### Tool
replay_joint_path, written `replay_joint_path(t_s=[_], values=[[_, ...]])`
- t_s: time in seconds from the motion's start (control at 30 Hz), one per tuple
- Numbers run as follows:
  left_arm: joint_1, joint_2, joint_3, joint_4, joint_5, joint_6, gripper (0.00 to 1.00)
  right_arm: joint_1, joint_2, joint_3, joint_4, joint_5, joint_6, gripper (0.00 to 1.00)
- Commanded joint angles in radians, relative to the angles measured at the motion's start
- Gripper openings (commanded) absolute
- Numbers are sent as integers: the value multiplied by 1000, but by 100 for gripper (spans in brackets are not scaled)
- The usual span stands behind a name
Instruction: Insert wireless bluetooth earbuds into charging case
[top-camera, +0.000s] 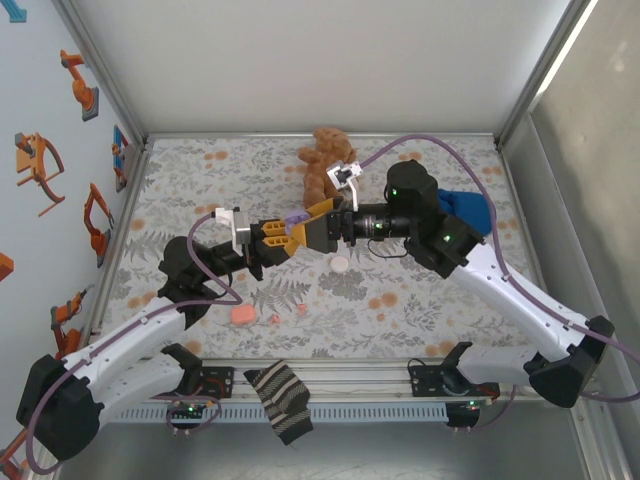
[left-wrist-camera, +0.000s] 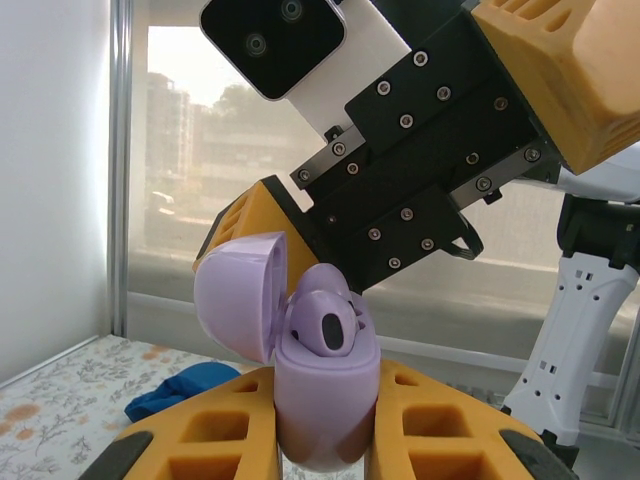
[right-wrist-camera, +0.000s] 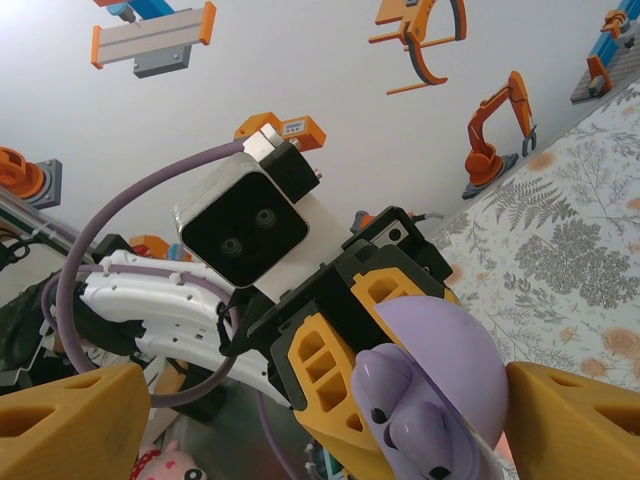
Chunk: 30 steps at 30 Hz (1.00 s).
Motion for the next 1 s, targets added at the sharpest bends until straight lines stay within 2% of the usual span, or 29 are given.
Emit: replay_joint_path(t_s=[0.0,0.63,0.97], values=[[8,-4,27,23,16,-12,0,5,-26,39,40,-7,-25,89],[10,3,27,7,11,-12,0,5,-58,16,50,6,-41,88],[8,-22,26,4,21,-26,0,6,-85,41,-110,154,-209,88]])
